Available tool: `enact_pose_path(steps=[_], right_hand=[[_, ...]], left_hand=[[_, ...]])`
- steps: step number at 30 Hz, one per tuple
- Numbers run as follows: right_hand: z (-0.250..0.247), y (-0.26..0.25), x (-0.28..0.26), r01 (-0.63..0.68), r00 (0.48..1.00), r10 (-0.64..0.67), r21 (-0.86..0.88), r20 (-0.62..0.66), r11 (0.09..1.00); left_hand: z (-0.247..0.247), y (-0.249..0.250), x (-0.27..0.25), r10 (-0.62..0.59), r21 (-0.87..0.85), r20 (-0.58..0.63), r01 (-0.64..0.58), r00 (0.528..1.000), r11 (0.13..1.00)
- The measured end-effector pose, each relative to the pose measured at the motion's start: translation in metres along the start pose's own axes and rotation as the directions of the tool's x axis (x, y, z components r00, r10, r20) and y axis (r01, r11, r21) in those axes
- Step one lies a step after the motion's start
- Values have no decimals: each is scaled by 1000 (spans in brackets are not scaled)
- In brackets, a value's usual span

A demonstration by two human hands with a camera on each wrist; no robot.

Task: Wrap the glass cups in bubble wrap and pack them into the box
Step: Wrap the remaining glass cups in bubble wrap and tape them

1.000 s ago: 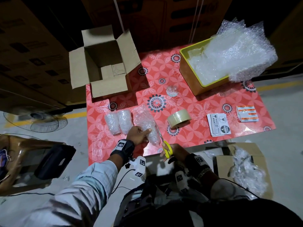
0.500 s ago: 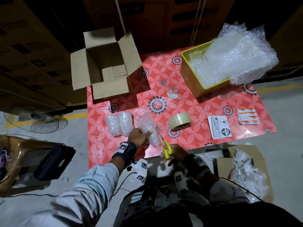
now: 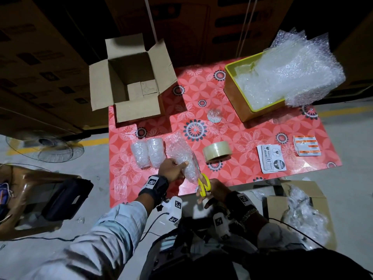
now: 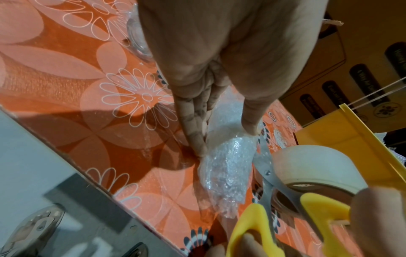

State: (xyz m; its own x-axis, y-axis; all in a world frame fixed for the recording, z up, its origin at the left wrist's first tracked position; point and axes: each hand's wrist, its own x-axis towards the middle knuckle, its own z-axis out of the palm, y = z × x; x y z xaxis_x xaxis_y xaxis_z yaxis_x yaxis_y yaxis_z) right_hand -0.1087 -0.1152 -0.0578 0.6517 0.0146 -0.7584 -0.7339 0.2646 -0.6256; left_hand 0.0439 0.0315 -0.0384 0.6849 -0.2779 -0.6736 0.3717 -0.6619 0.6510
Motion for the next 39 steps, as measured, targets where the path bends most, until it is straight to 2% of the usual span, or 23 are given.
enact_pose_path(steps=[5,9,13,21,31,35,39], right_hand=[[1,-9,2,10,1000,-10,4,15,1000],[-9,-11,5,50,993,-47,-24,105,998],[-6,-16,4,1,998,0,-14,58,1000],[2,-22,7,-12,1000,12,34,-1,999],[-1,-22,10,40,998,-42,42,39,998],[0,-28,7,-13,999,9,83,43,996],[-5,-26,4,-21,997,20,5,68,1000]], left_hand=[[0,-4,7,2,82,-1,-2,1000,997],[3,-5,11,-4,93,-13,5,1000,996],[12,-1,8,-20,141,-78,31,997,990],[15,1,6,24,232,-200,24,979,972],[6,-14,0,50,151,-180,-22,982,988],[5,-19,-3,79,109,-157,-62,984,992],[5,-28,-4,61,77,-192,-47,979,996]])
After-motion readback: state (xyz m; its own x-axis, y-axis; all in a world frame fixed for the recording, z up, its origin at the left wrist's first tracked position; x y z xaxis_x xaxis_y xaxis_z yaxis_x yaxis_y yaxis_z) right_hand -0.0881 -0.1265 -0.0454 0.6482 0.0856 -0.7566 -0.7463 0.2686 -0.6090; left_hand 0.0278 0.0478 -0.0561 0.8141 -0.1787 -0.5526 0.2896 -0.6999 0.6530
